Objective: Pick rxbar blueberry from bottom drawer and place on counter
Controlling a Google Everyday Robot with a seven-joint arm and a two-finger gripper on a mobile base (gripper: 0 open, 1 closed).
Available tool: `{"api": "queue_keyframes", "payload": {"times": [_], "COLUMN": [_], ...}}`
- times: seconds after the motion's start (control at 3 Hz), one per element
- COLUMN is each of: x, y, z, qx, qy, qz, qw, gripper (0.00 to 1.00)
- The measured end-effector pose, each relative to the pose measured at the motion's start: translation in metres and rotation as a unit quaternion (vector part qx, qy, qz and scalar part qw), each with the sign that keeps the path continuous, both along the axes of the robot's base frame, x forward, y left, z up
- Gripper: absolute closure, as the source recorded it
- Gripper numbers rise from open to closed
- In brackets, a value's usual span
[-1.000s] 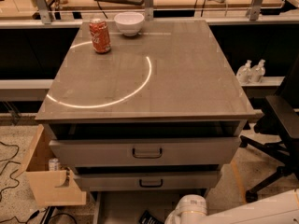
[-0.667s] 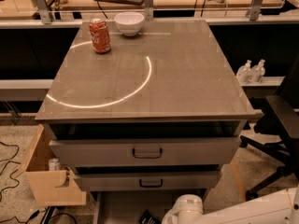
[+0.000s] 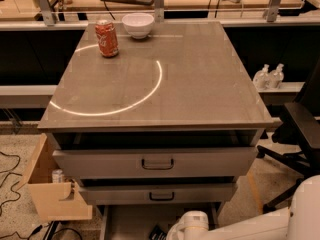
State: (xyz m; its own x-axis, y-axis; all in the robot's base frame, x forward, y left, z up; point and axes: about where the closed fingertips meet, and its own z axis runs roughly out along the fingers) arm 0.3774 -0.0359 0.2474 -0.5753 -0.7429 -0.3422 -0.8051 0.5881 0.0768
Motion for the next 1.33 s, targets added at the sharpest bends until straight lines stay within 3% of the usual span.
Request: {"api": "queue_keyframes", "payload": {"times": [0.67,1.33], "x": [0.015,0.028], "y": [0.022,0.031], "z": [-0.038,-0.069], "qx": [0.010,0.029], "qy": [-0.008,-0.013], "qz": [0.026,0.029], "qw": [0.9996,0.9991], "gripper": [0.00,0.00]}}
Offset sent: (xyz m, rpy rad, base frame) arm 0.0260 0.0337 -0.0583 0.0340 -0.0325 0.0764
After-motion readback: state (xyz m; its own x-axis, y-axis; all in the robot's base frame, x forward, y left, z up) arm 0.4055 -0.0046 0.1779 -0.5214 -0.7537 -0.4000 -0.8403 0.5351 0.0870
